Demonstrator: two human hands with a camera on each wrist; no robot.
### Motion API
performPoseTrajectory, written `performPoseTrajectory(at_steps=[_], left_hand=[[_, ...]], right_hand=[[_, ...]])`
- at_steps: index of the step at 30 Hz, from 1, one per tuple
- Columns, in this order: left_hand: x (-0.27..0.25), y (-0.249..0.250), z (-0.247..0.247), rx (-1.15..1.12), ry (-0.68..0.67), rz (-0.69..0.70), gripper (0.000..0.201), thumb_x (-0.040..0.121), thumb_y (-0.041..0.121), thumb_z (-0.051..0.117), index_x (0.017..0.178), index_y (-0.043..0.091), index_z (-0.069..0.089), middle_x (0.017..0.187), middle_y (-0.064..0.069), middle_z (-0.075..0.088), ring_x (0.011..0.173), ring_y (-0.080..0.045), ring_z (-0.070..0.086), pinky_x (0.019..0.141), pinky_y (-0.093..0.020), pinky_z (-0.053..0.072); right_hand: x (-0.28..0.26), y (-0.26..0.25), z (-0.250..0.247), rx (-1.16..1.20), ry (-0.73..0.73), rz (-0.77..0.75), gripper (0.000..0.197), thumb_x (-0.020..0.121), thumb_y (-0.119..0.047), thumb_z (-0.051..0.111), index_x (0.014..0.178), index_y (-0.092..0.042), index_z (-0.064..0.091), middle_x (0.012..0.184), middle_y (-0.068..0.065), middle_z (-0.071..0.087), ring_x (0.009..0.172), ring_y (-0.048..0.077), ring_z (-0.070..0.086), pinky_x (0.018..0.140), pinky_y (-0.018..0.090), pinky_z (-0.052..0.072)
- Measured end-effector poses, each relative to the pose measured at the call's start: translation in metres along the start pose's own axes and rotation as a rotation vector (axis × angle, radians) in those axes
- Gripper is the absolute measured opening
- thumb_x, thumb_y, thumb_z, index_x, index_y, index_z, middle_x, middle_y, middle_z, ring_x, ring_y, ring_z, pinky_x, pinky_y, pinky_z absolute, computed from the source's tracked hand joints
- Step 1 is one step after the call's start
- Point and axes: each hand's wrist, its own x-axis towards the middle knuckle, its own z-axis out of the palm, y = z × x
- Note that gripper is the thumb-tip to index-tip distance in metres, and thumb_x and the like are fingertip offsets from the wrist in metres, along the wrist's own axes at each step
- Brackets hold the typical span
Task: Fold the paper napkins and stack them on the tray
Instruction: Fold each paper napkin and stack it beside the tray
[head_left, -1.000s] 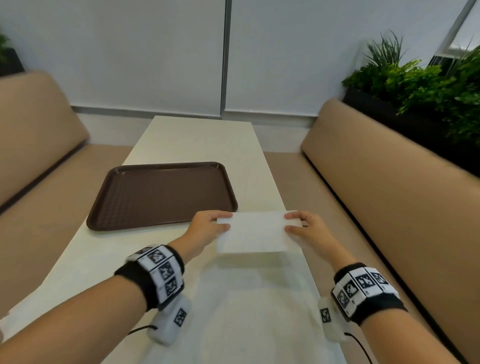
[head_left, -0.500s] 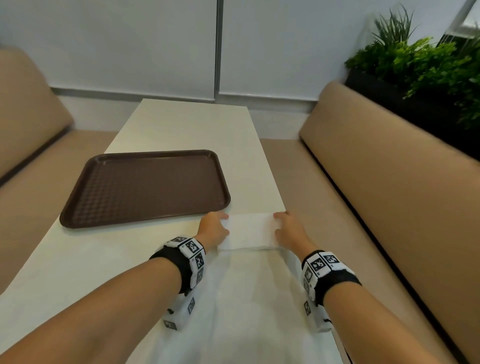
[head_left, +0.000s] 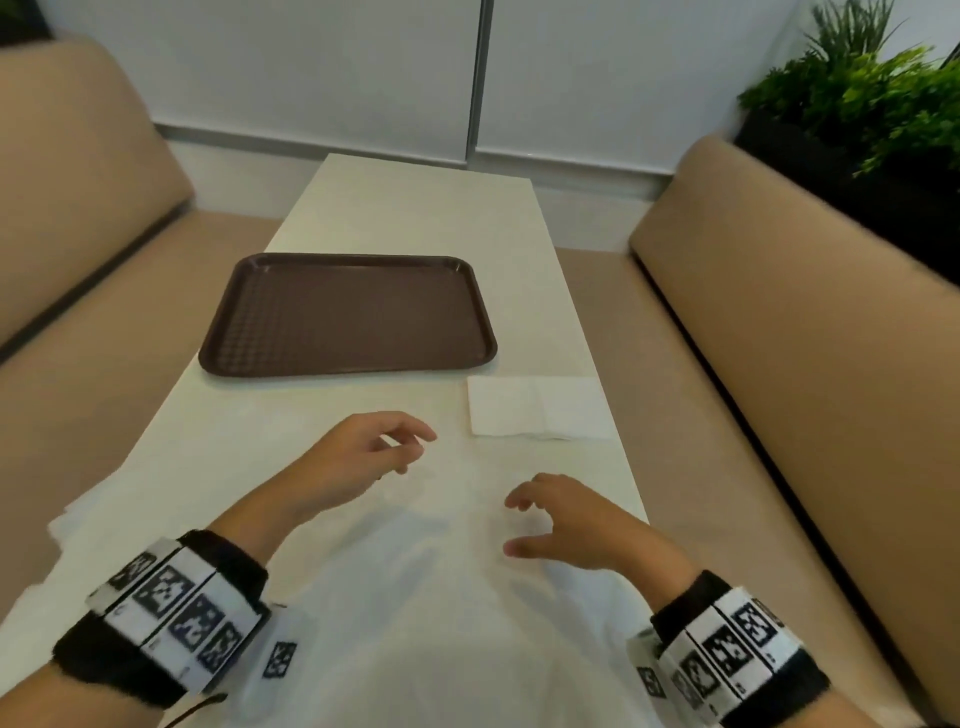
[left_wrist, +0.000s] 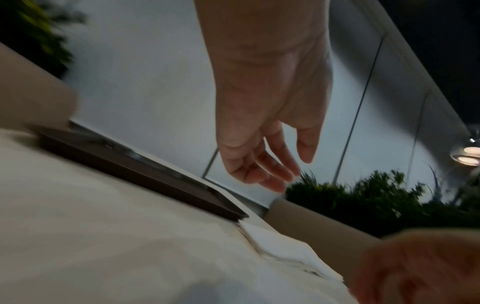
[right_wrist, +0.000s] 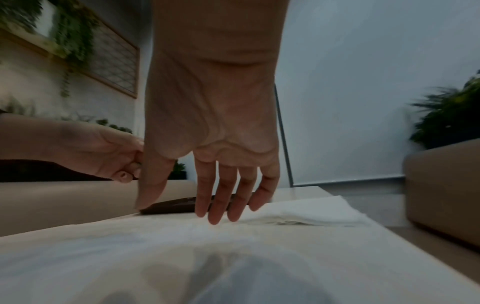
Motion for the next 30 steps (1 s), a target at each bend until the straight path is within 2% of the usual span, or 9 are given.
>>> performPoseTrajectory(at_steps=[7, 9, 11, 14, 16, 19, 22, 26, 30], left_hand=[[-0.132, -0.049, -0.041, -0.231, 0.215, -0.098, 0.026, 0.091, 0.013, 0.058, 0.088, 0.034, 0.073, 0.088, 0.006, 0.070, 0.075, -0.012, 0.065, 0.070, -0.029, 0.045], [-0.155, -0.060, -0.045, -0.277, 0.254, -0.110, 0.021, 0.090, 0.017, 0.062, 0.089, 0.036, 0.072, 0.087, 0.007, 0.070, 0.074, -0.010, 0.064, 0.072, -0.031, 0.044], [-0.172, -0.067, -0.047, -0.311, 0.280, -0.117, 0.012, 0.080, 0.033, 0.067, 0.091, 0.037, 0.072, 0.087, 0.007, 0.070, 0.074, -0.009, 0.064, 0.073, -0.033, 0.044], [-0.185, -0.071, -0.049, -0.329, 0.311, -0.111, 0.023, 0.072, 0.038, 0.059, 0.091, 0.037, 0.072, 0.087, 0.007, 0.069, 0.073, -0.007, 0.064, 0.073, -0.033, 0.044], [-0.190, -0.069, -0.050, -0.329, 0.313, -0.091, 0.029, 0.067, 0.045, 0.061, 0.092, 0.037, 0.072, 0.088, 0.006, 0.070, 0.074, -0.008, 0.064, 0.073, -0.032, 0.044], [-0.194, -0.067, -0.051, -0.343, 0.318, -0.067, 0.023, 0.072, 0.038, 0.059, 0.092, 0.037, 0.072, 0.088, 0.006, 0.069, 0.074, -0.009, 0.063, 0.073, -0.032, 0.044], [-0.197, -0.066, -0.049, -0.346, 0.310, -0.035, 0.016, 0.081, 0.026, 0.065, 0.091, 0.036, 0.072, 0.087, 0.005, 0.069, 0.074, -0.008, 0.063, 0.074, -0.032, 0.044], [-0.199, -0.065, -0.047, -0.339, 0.311, -0.018, 0.017, 0.084, 0.022, 0.065, 0.091, 0.036, 0.072, 0.089, 0.005, 0.069, 0.074, -0.008, 0.063, 0.074, -0.031, 0.044], [-0.194, -0.057, -0.043, -0.317, 0.286, 0.006, 0.022, 0.088, 0.016, 0.066, 0.088, 0.037, 0.071, 0.088, 0.007, 0.069, 0.074, -0.007, 0.063, 0.072, -0.027, 0.044]], right_hand=[[-0.034, -0.040, 0.059, -0.246, -0.011, 0.031, 0.096, 0.064, -0.066, 0.073, 0.139, -0.022, 0.034, 0.132, -0.005, 0.040, 0.118, 0.019, 0.040, 0.098, 0.033, 0.038], [-0.035, -0.045, 0.071, -0.281, -0.013, 0.077, 0.090, 0.064, -0.060, 0.076, 0.133, -0.018, 0.036, 0.125, -0.001, 0.044, 0.111, 0.021, 0.044, 0.092, 0.033, 0.039], [-0.036, -0.048, 0.077, -0.223, -0.011, 0.133, 0.083, 0.063, -0.055, 0.079, 0.126, -0.018, 0.039, 0.119, 0.000, 0.050, 0.105, 0.021, 0.049, 0.088, 0.033, 0.039], [-0.041, -0.053, 0.079, -0.175, -0.023, 0.186, 0.072, 0.069, -0.049, 0.079, 0.122, -0.018, 0.042, 0.114, 0.001, 0.057, 0.091, 0.021, 0.051, 0.080, 0.030, 0.038], [-0.045, -0.055, 0.082, -0.186, -0.015, 0.176, 0.061, 0.076, -0.045, 0.074, 0.122, -0.017, 0.044, 0.114, 0.002, 0.057, 0.091, 0.021, 0.052, 0.081, 0.031, 0.040], [-0.052, -0.055, 0.086, -0.176, 0.083, 0.124, 0.044, 0.086, -0.040, 0.064, 0.122, -0.020, 0.048, 0.113, -0.003, 0.052, 0.104, 0.022, 0.053, 0.084, 0.031, 0.041], [-0.055, -0.051, 0.085, -0.123, 0.170, 0.133, 0.043, 0.086, -0.043, 0.062, 0.122, -0.024, 0.049, 0.117, -0.005, 0.049, 0.107, 0.018, 0.051, 0.087, 0.030, 0.043], [-0.055, -0.049, 0.079, -0.083, 0.162, 0.161, 0.027, 0.090, -0.038, 0.060, 0.111, -0.022, 0.057, 0.106, -0.006, 0.058, 0.101, 0.016, 0.055, 0.089, 0.030, 0.043], [-0.064, -0.053, 0.065, -0.045, 0.292, 0.073, 0.011, 0.091, -0.031, 0.061, 0.094, -0.024, 0.068, 0.085, -0.014, 0.061, 0.087, 0.009, 0.060, 0.084, 0.026, 0.046]])
